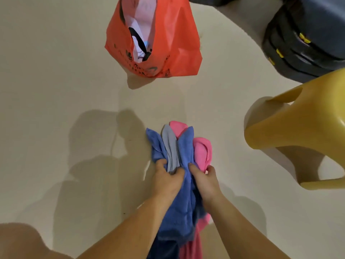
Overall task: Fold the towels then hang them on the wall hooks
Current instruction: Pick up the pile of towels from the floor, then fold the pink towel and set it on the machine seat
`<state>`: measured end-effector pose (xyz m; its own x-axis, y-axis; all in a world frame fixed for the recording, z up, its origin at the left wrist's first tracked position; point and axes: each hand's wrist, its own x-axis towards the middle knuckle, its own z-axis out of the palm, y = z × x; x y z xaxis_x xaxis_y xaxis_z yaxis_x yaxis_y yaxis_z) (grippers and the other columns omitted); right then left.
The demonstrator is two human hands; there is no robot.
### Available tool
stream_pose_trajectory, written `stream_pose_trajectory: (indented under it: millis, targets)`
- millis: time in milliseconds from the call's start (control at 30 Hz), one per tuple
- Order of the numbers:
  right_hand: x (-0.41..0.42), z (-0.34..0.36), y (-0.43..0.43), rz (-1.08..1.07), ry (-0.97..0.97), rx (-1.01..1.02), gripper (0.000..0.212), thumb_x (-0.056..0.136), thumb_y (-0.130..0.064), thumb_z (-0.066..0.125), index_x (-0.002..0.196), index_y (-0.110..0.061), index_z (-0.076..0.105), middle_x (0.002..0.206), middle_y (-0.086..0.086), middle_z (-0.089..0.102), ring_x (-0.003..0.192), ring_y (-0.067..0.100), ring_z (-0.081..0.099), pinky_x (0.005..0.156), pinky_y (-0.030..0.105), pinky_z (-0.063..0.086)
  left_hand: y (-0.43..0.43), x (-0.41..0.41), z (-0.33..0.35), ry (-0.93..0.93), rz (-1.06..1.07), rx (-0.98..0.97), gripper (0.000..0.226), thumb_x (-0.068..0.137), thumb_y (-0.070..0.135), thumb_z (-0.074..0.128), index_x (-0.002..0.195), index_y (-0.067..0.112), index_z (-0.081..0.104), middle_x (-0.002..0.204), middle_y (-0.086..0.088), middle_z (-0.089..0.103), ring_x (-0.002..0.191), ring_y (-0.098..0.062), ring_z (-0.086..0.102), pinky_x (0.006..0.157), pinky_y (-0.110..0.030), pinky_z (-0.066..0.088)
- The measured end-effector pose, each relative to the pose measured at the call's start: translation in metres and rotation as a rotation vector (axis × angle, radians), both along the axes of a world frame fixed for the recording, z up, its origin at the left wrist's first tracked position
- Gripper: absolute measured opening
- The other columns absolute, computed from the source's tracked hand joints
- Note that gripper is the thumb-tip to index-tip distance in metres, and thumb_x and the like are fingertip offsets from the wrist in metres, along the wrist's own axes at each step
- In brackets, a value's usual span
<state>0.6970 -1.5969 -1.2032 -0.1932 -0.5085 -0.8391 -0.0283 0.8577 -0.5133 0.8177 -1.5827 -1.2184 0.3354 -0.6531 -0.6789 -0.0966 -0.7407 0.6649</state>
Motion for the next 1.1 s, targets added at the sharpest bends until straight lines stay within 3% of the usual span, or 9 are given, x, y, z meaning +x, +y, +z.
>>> stream_pose_trajectory:
  millis: [67,200,333,433,533,667,833,967,1100]
  targets:
    - [-0.008,0.026,-0.012,-0.042,-0.048,-0.020,0.058,0.088,-0.040,0.077,0.126,-0.022,0.038,0.112,0.009,0.068,0.093,0.026,0.074,0.076,0.038,0.061,-0.016,-0.001,0.028,0.072,0.014,-0.036,0.019,0.086,0.024,0.070,0.103,0.022,0.061,0.079,0.002,0.072,0.068,-0.015,0.069,0.061,-0.025,0.054]
    - [-0.024,0.136,-0.028,-0.010,-0.163,-0.140,0.053,0.088,-0.043,0.077,0.123,-0.022,0.042,0.116,0.008,0.069,0.087,0.018,0.078,0.064,0.027,0.061,-0.036,-0.004,0.139,0.139,-0.127,-0.126,0.009,0.088,0.026,0.065,0.093,0.033,0.066,0.084,0.003,0.076,0.083,-0.020,0.076,0.075,-0.036,0.062]
    - [-0.041,0.293,-0.019,0.029,-0.184,-0.265,0.065,0.072,-0.052,0.089,0.125,-0.033,0.055,0.132,0.002,0.062,0.105,0.016,0.074,0.085,0.034,0.063,-0.031,-0.008,0.302,0.169,-0.197,-0.261,0.022,0.091,0.020,0.067,0.092,0.041,0.069,0.094,0.002,0.076,0.085,-0.014,0.076,0.075,-0.030,0.063]
    - [-0.056,0.428,0.005,0.007,-0.216,-0.340,0.061,0.074,-0.041,0.091,0.126,-0.034,0.060,0.128,0.000,0.070,0.109,0.016,0.074,0.092,0.040,0.061,-0.021,-0.017,0.434,0.216,-0.309,-0.318,0.018,0.094,0.014,0.064,0.105,0.027,0.071,0.098,-0.007,0.077,0.090,-0.023,0.077,0.080,-0.043,0.064]
    - [-0.078,0.563,0.042,-0.049,-0.183,-0.373,0.056,0.078,-0.031,0.089,0.127,-0.031,0.064,0.116,-0.010,0.077,0.105,0.012,0.075,0.092,0.039,0.061,0.004,-0.031,0.564,0.290,-0.436,-0.331,0.027,0.088,0.018,0.059,0.110,0.030,0.070,0.103,-0.010,0.076,0.096,-0.033,0.073,0.088,-0.056,0.059]
    - [-0.105,0.700,0.118,-0.236,-0.009,-0.382,0.060,0.072,-0.035,0.093,0.124,-0.031,0.062,0.113,-0.008,0.078,0.100,0.010,0.076,0.092,0.040,0.062,0.061,-0.056,0.711,0.371,-0.629,-0.355,0.055,0.088,0.009,0.068,0.113,0.058,0.066,0.116,0.021,0.073,0.111,-0.003,0.069,0.090,-0.023,0.057]
    - [-0.125,0.808,0.261,-0.511,0.112,-0.376,0.070,0.074,-0.040,0.091,0.125,-0.031,0.043,0.106,0.003,0.075,0.087,0.012,0.078,0.083,0.038,0.064,0.162,-0.097,0.803,0.331,-0.908,-0.312,0.055,0.081,0.013,0.085,0.120,0.041,0.059,0.120,0.024,0.068,0.108,0.004,0.067,0.086,-0.025,0.057]
    - [-0.159,0.857,0.393,-0.685,0.162,-0.415,0.055,0.077,-0.039,0.089,0.119,-0.034,0.055,0.105,-0.005,0.077,0.089,0.009,0.077,0.081,0.031,0.063,0.261,-0.150,0.848,0.307,-1.148,-0.372,0.055,0.078,0.024,0.087,0.121,0.042,0.057,0.114,0.031,0.067,0.109,0.006,0.064,0.092,-0.024,0.053]
    - [-0.206,0.879,0.540,-0.832,0.226,-0.413,0.045,0.073,-0.044,0.091,0.107,-0.040,0.062,0.106,-0.015,0.074,0.097,0.006,0.075,0.093,0.038,0.061,0.388,-0.214,0.861,0.355,-1.308,-0.403,0.055,0.078,0.030,0.086,0.125,0.043,0.060,0.116,0.028,0.066,0.116,0.002,0.061,0.104,-0.032,0.051]
